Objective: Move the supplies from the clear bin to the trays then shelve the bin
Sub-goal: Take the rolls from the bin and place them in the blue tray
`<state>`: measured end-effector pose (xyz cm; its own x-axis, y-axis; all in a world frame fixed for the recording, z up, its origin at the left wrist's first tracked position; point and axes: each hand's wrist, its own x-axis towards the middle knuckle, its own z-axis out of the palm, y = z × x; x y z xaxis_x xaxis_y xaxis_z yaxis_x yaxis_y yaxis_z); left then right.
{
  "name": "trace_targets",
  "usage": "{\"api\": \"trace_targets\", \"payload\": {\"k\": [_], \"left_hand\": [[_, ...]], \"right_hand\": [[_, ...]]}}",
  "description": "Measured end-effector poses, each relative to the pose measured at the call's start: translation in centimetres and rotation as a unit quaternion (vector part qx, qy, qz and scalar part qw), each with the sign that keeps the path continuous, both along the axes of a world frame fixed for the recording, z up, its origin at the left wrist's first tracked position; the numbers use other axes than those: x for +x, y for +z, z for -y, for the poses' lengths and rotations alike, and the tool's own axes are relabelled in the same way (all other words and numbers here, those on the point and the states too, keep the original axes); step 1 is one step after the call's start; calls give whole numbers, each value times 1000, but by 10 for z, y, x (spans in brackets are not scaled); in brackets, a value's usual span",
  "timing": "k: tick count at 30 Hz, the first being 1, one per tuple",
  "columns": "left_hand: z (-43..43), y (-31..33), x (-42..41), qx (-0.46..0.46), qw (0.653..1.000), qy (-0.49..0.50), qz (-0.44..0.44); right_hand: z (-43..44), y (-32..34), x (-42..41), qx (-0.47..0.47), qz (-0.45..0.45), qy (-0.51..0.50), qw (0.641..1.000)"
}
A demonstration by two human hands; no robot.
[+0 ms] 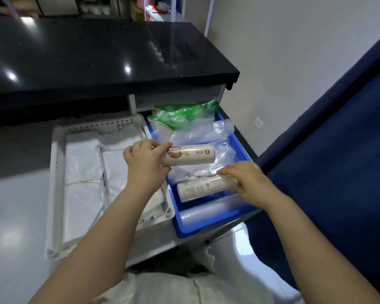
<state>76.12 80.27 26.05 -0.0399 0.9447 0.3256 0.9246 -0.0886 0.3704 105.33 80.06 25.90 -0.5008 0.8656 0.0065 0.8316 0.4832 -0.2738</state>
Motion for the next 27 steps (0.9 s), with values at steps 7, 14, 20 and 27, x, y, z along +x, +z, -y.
{"api": "trace_targets", "payload": {"k": [7, 14, 20, 27], "left_hand": [[-3, -3, 37, -28, 995, 100, 3], [24, -6, 58, -23, 974, 225, -12], [54, -6, 58, -18, 961, 276, -26], [64, -1, 51, -31, 956, 291, -10]], "right_hand": [[-26, -25, 2, -60, 3, 125, 990], [-15, -28, -19, 4, -92, 282, 955], [0, -31, -75, -34, 29, 403, 914], [0, -27, -75, -39, 133, 383, 913]]}}
